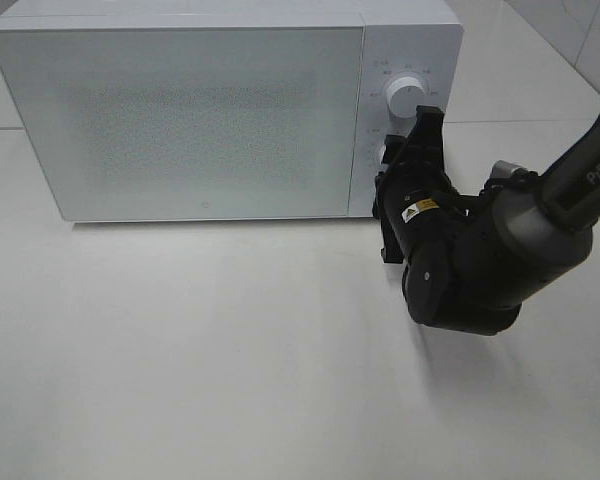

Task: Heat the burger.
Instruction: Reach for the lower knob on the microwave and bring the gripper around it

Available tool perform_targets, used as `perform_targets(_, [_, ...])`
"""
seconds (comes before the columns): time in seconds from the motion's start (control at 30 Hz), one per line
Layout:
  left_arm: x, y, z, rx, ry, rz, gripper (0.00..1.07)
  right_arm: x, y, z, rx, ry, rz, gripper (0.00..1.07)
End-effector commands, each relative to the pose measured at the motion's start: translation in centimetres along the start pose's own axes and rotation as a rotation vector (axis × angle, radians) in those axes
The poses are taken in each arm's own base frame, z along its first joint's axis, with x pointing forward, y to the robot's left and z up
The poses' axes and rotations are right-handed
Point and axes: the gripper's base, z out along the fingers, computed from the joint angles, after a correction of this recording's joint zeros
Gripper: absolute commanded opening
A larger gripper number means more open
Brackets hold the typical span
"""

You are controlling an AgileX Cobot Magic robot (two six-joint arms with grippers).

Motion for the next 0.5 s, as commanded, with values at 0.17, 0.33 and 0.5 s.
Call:
perform_targets(0.17, [0.2, 0.0, -0.2, -0.003, -0.030, -0.006, 1.00, -0.1, 1.0, 0.5, -0.062, -0.060, -0.045, 0.26])
perform_targets(0.33, [0.2, 0.0, -0.2, -0.003, -0.030, -0.006, 1.00, -0.6, 1.1, 0.5, -0.071, -0.115, -0.060, 0.49])
perform_targets(0.5, [0.2, 0.0, -0.2, -0.003, -0.030, -0.006, 1.00, -1.1, 1.0, 0.2, -0.079, -0.146, -0.090, 0.71])
